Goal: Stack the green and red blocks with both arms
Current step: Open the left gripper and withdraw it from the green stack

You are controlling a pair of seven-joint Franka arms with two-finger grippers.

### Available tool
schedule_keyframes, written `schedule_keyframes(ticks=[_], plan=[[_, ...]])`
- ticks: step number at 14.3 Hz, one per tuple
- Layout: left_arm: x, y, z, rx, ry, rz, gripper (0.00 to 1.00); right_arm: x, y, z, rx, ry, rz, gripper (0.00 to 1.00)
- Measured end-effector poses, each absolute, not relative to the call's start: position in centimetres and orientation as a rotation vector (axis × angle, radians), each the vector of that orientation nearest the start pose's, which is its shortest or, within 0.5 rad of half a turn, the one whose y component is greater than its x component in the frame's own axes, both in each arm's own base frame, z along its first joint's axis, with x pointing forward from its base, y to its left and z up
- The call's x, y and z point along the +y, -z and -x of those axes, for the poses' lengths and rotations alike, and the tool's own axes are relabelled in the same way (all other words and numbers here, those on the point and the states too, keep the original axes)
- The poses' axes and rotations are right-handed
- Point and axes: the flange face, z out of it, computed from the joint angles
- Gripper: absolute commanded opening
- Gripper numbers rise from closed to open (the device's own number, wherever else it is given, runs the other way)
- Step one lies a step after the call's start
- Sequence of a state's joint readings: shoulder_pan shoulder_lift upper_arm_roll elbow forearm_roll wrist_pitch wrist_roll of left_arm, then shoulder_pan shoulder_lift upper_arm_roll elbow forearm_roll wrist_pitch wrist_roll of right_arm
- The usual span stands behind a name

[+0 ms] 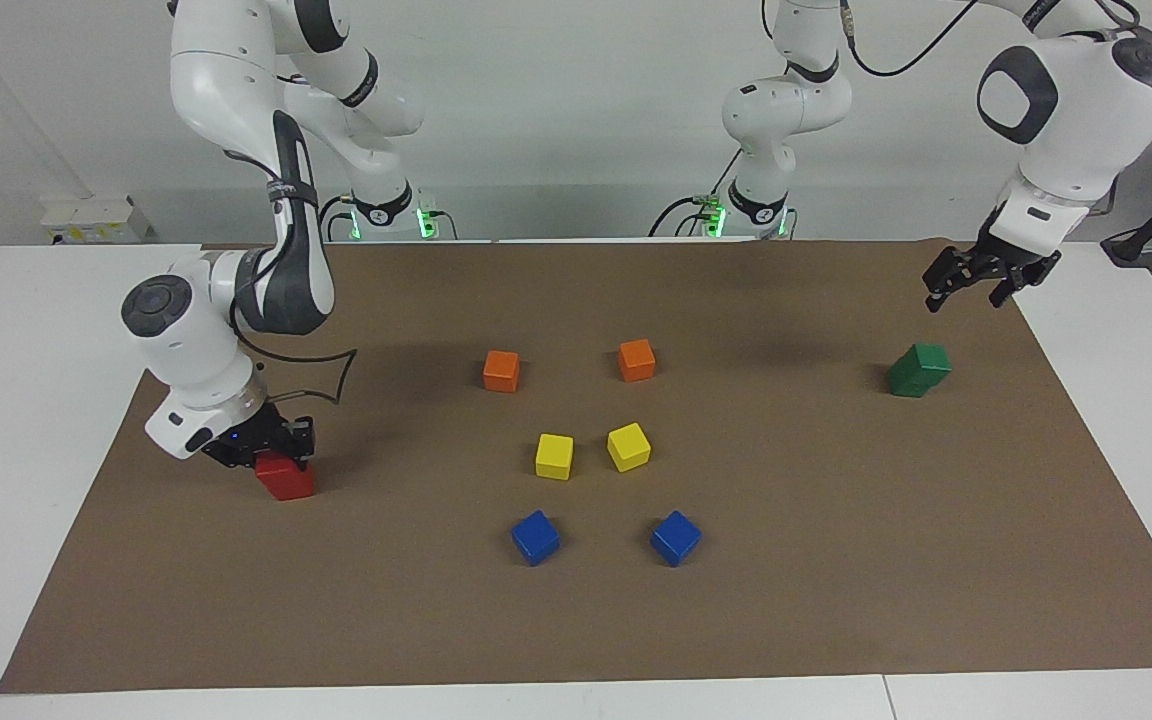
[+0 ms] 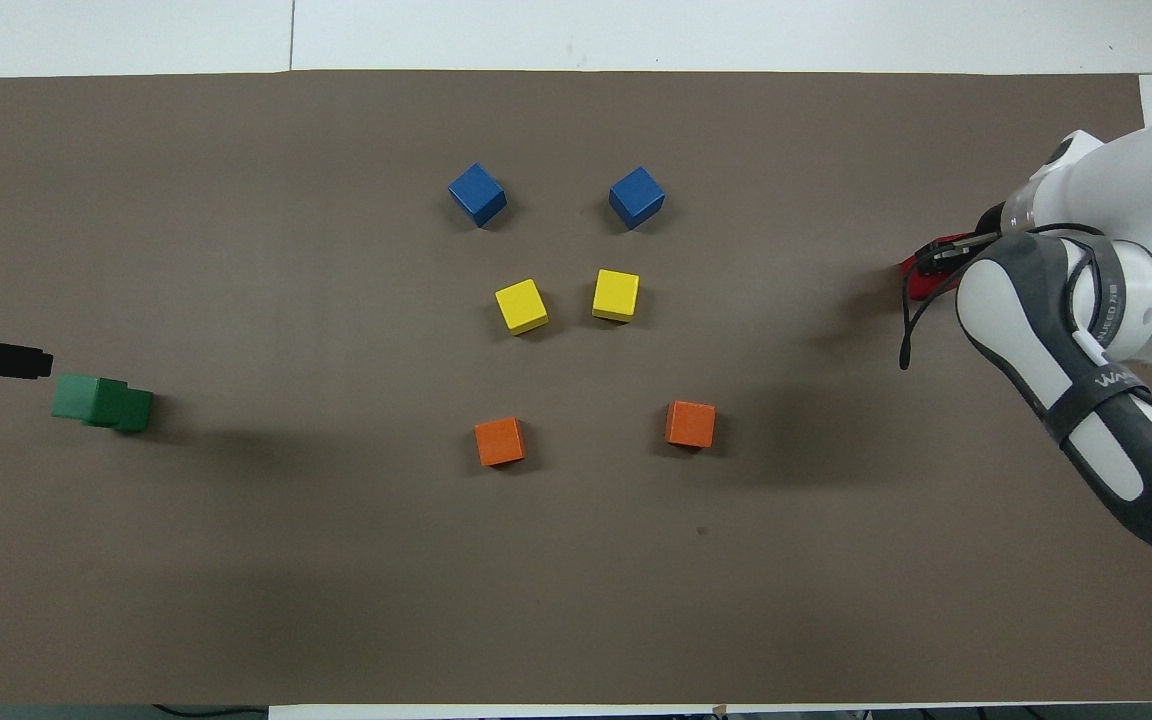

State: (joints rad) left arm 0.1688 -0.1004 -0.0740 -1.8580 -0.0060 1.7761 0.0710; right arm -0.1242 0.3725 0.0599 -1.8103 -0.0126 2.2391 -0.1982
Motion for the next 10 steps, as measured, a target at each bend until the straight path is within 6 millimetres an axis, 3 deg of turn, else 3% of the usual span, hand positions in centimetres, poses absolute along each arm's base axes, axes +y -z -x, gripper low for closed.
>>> schedule_keyframes(ticks=[3, 5, 10], plan=[[3.7, -61.1, -52.9, -0.065, -0.024, 3.155, 1.0, -4.5, -34.3, -64.6, -0.214, 0.091, 3.129, 0.67], [3.8, -63.0, -53.3, -0.067, -0.033, 3.159, 1.0, -4.4, -33.4, -64.3, -0.214, 0.065, 3.127, 1.0], [3.8, -62.4, -54.5, -0.064, -0.056, 3.176, 1.0, -4.4, -31.8, -63.9, -0.214, 0.042, 3.125, 1.0]])
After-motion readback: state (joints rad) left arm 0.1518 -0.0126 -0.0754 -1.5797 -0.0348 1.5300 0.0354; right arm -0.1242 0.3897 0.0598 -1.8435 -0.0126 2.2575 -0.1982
